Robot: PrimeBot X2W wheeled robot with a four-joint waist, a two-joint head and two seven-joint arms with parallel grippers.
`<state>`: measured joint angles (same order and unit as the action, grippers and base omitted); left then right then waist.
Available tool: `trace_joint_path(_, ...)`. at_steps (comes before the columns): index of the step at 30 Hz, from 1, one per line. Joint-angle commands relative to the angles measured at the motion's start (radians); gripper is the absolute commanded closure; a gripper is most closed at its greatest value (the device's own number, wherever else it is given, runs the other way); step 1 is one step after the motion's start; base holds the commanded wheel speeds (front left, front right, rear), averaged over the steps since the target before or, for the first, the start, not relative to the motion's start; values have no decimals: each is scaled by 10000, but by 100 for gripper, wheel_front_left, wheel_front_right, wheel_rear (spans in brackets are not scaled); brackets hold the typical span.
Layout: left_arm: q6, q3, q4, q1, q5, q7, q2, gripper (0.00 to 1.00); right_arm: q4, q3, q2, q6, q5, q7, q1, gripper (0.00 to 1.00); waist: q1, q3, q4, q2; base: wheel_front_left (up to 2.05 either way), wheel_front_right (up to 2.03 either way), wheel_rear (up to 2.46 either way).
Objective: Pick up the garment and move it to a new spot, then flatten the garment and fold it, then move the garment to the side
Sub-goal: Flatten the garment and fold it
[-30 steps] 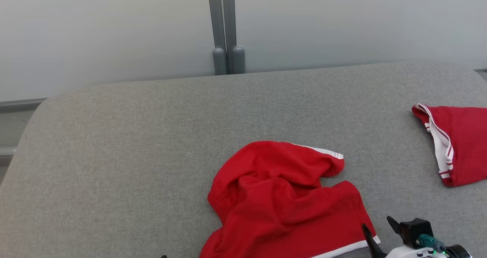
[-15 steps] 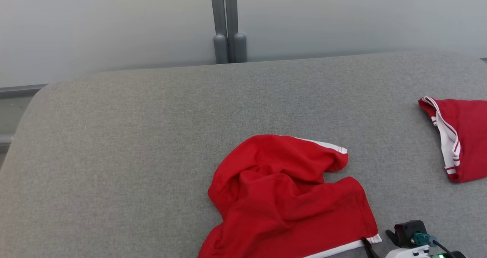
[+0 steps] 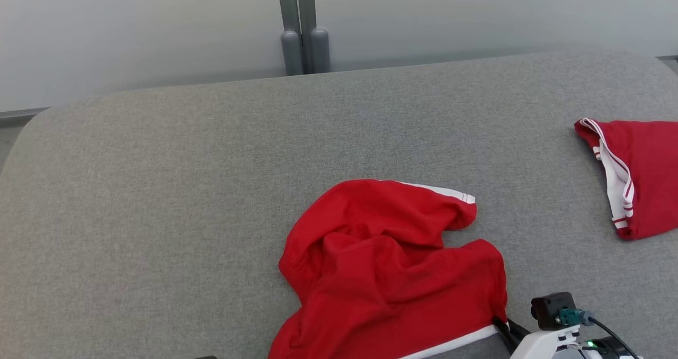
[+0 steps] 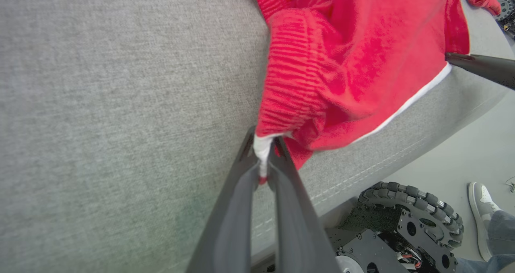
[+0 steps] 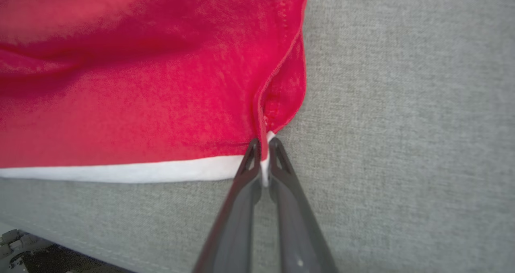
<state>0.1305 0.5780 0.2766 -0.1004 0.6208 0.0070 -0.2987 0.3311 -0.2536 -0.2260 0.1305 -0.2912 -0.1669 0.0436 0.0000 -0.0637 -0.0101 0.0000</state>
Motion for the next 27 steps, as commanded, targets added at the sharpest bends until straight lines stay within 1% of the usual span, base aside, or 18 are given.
trace_joint_path(1,-5,76,-168,153,200,-88,-105,100,-54,-61,-134,3,-282,-112,53,100,0,32,-32,0,0,0,0)
trace_joint_path(4,-5,58,-922,145,483,-116,-303,100,-935,217,-237,3,-1138,-57,150,100,0,38,-40,0,0,0,0)
trace_joint_path(6,-5,-41,-1837,148,770,-22,-417,100,-1955,393,-415,4,-1882,-145,262,100,0,-41,-46,0,0,0,0)
trace_joint_path(7,-41,-186,-2452,169,955,52,-478,100,-2597,514,-610,4,-2228,-214,295,100,0,-102,-63,0,0,0,0)
trace_joint_path(9,-84,-374,-3627,326,1063,355,-762,100,-3782,871,-901,2,-2829,-403,211,100,0,-258,-109,0,0,0,0)
trace_joint_path(13,-180,-918,-5725,1257,1491,1192,-1194,100,-5664,1794,-1329,4,-3893,-1051,-601,100,0,-810,-165,0,0,0,0)
trace_joint_path(15,-254,-1304,-6315,2117,1585,1633,-1415,100,-6097,2168,-1488,5,-4225,-1465,-1388,100,0,-1232,-221,0,0,0,0)
trace_joint_path(16,-244,-1421,-6473,2552,1704,1867,-1448,100,-6170,2334,-1468,4,-4365,-1646,-1824,100,0,-1448,-231,0,0,0,0)
trace_joint_path(18,-194,-1688,-6501,3773,2024,2284,-1350,100,-6121,2687,-1743,4,-4206,-2037,-2954,100,0,-1941,-177,0,0,0,0)
trace_joint_path(20,-169,-1816,-6187,5199,2095,2824,-1449,100,-5828,2954,-1591,4,-4354,-2429,-4277,100,0,-2576,-132,0,0,0,0)
trace_joint_path(21,-156,-1898,-5856,5984,2296,3019,-1274,100,-5528,3084,-1532,4,-4306,-2639,-5054,100,0,-2885,-105,0,0,0,0)
trace_joint_path(22,-142,-1919,-5507,6712,2432,3273,-1169,100,-5215,3268,-1328,4,-4412,-2797,-5790,100,0,-3219,-79,0,0,0,0)
trace_joint_path(23,-108,-1926,-5055,7637,2298,3448,-1137,100,-4771,3444,-1261,4,-4321,-3010,-6572,100,0,-3568,-17,0,0,0,0)
trace_joint_path(24,-106,-1940,-4488,8620,2258,3556,-983,100,-4378,3507,-1373,4,-3896,-3160,-7449,100,0,-3921,49,0,0,0,0)
trace_joint_path(27,-62,-1843,-2904,10889,1987,3526,-522,100,-3186,3633,-933,-1,-3313,-3221,-9639,100,0,-4765,154,0,0,0,0)
